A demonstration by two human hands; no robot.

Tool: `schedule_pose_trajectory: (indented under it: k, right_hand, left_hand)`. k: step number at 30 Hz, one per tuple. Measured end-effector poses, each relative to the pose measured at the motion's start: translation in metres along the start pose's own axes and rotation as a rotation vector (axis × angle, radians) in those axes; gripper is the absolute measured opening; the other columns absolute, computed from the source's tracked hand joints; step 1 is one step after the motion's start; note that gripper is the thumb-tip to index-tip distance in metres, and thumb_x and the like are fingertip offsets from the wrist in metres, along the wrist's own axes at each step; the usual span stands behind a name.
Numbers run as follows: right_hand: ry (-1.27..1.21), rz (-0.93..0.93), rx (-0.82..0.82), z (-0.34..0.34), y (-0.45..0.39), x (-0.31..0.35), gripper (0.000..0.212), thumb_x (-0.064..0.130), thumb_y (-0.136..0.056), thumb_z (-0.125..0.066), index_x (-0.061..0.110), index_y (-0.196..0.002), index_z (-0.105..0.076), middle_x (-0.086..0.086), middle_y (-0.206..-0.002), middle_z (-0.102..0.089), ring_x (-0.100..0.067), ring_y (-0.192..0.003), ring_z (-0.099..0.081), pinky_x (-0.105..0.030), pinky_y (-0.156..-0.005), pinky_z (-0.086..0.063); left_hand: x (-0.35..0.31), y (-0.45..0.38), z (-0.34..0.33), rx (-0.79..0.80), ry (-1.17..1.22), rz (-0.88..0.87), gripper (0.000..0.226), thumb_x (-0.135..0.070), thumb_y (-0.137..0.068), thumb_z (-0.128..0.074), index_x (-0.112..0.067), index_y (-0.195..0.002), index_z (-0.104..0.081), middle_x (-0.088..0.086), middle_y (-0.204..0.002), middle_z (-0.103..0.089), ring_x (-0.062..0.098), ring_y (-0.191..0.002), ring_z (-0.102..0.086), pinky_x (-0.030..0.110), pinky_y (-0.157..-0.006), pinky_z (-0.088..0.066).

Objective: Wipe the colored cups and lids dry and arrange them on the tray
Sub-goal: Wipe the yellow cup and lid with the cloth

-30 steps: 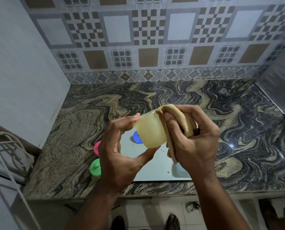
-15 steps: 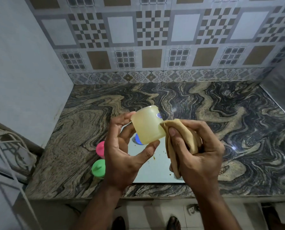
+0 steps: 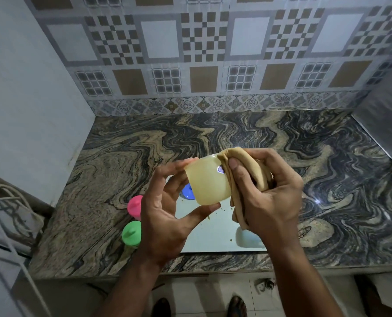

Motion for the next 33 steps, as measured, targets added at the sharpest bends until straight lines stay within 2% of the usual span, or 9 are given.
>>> schedule_pose_trajectory:
  k: [3, 6, 8, 14, 20, 23, 25, 28, 33]
  right_hand:
    - [0.04, -0.051, -0.013, 0.005, 0.0, -0.015, 0.01, 0.017, -0.094, -0.083, 0.025, -0.095, -0.077, 0.007, -0.076, -0.075, -0.023, -0.06, -0.07, -0.043, -0.056, -0.06]
    - [-0.008, -0.08, -0.05, 0.012, 0.008, -0.021, 0.008, 0.027, -0.093, -0.083, 0.026, -0.095, -0.075, 0.004, -0.075, -0.073, -0.029, -0.061, -0.069, -0.049, -0.055, -0.06]
    - [-0.038, -0.053, -0.052, 0.011, 0.013, -0.015, 0.008, 0.036, -0.091, -0.079, 0.03, -0.095, -0.074, 0.005, -0.075, -0.072, -0.03, -0.058, -0.068, -0.046, -0.052, -0.059]
    - [0.001, -0.02, 0.045, 0.0, 0.015, -0.011, 0.011, 0.023, -0.093, -0.084, 0.023, -0.101, -0.076, 0.009, -0.081, -0.075, -0.013, -0.06, -0.071, -0.027, -0.055, -0.055]
    - [0.017, -0.021, 0.037, 0.0, 0.014, -0.013, 0.013, 0.034, -0.09, -0.081, 0.026, -0.099, -0.076, 0.007, -0.079, -0.074, -0.019, -0.056, -0.069, -0.032, -0.055, -0.054]
    - [0.012, -0.054, 0.009, 0.002, 0.008, -0.015, 0.013, 0.033, -0.091, -0.081, 0.024, -0.1, -0.076, 0.001, -0.079, -0.074, -0.029, -0.059, -0.071, -0.044, -0.053, -0.059]
    - [-0.015, -0.083, -0.006, 0.003, 0.006, -0.018, 0.012, 0.03, -0.093, -0.08, 0.022, -0.101, -0.076, -0.003, -0.079, -0.074, -0.033, -0.062, -0.071, -0.055, -0.054, -0.06]
    - [-0.06, -0.152, -0.036, 0.005, 0.006, -0.027, 0.01, 0.027, -0.096, -0.079, 0.02, -0.102, -0.075, -0.005, -0.08, -0.073, -0.038, -0.066, -0.071, -0.063, -0.054, -0.059]
    - [-0.088, -0.226, -0.054, 0.004, 0.004, -0.039, 0.006, 0.037, -0.093, -0.074, 0.032, -0.098, -0.073, -0.003, -0.084, -0.071, -0.052, -0.074, -0.069, -0.067, -0.057, -0.06]
  left_hand:
    - [0.009, 0.002, 0.004, -0.03, 0.065, 0.06, 0.071, -0.006, -0.069, -0.09, -0.021, -0.128, -0.054, 0.004, -0.14, -0.063, 0.029, -0.132, -0.062, 0.048, -0.107, -0.052]
    - [0.017, 0.0, 0.006, -0.026, 0.08, 0.115, 0.071, -0.009, -0.071, -0.089, -0.017, -0.129, -0.05, 0.012, -0.14, -0.063, 0.032, -0.132, -0.06, 0.057, -0.108, -0.05]
    - [0.022, -0.001, 0.006, -0.022, 0.06, 0.15, 0.073, -0.012, -0.071, -0.09, -0.014, -0.131, -0.048, 0.016, -0.141, -0.062, 0.035, -0.132, -0.059, 0.066, -0.108, -0.047]
    - [0.024, 0.0, -0.003, 0.069, 0.041, 0.188, 0.078, -0.013, -0.072, -0.089, -0.016, -0.136, -0.044, 0.015, -0.137, -0.065, 0.037, -0.127, -0.061, 0.071, -0.108, -0.043]
    - [0.019, -0.004, -0.007, 0.111, 0.043, 0.241, 0.093, -0.045, -0.057, -0.102, -0.009, -0.125, -0.048, 0.016, -0.125, -0.07, 0.043, -0.119, -0.063, 0.074, -0.103, -0.044]
    - [0.018, -0.004, -0.009, 0.139, 0.076, 0.258, 0.095, -0.048, -0.057, -0.101, -0.004, -0.123, -0.049, 0.015, -0.121, -0.071, 0.039, -0.111, -0.064, 0.065, -0.097, -0.05]
    - [0.016, -0.004, -0.014, 0.145, 0.132, 0.288, 0.095, -0.052, -0.06, -0.098, -0.003, -0.126, -0.051, 0.011, -0.117, -0.073, 0.029, -0.108, -0.066, 0.046, -0.091, -0.056]
    - [0.014, -0.008, -0.02, 0.094, 0.248, 0.359, 0.101, -0.057, -0.064, -0.094, 0.0, -0.135, -0.052, 0.01, -0.12, -0.075, 0.024, -0.113, -0.069, 0.034, -0.096, -0.055]
    - [0.017, -0.021, -0.012, -0.033, 0.241, 0.425, 0.081, -0.082, -0.048, -0.086, -0.027, -0.108, -0.08, -0.005, -0.111, -0.077, 0.009, -0.104, -0.069, 0.03, -0.095, -0.05]
Point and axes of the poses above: each hand's wrist, its own y-axis away from the middle knuckle, its own z-axis out of the back of the hand, x = y × z, the point moved 9 cm from there along -y, towards the middle knuckle
